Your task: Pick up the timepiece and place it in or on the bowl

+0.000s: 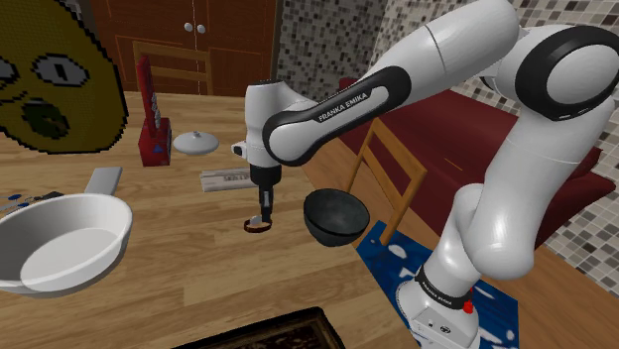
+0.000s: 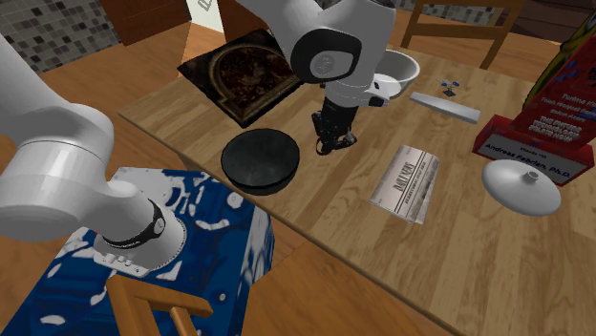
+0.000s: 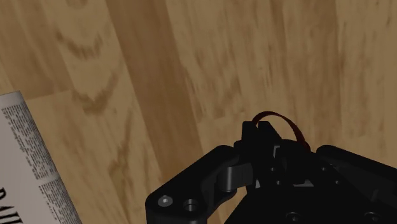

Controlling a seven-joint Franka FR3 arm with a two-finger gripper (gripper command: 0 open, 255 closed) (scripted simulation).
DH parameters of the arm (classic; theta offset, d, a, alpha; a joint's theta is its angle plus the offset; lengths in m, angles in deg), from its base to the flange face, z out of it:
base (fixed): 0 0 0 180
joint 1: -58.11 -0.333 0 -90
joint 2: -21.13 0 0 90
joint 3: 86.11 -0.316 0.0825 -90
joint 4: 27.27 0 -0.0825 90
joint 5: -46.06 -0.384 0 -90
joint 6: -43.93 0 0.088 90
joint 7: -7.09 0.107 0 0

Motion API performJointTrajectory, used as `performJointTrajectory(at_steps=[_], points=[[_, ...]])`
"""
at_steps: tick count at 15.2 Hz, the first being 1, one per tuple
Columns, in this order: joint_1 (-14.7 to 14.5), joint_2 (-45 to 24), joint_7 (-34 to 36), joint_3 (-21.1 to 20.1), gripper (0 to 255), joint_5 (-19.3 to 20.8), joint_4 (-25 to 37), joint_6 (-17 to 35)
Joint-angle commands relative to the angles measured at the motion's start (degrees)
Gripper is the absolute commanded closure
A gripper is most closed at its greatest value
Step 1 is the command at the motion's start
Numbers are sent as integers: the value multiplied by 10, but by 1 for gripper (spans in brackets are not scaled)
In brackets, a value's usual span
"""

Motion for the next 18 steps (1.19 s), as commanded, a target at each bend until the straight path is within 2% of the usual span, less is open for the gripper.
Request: performJointTrajectory(at_steps=[1,18], points=[[0,0,0,0,255,0,0,0],[1,58,3,1,255,-2,63,-121]])
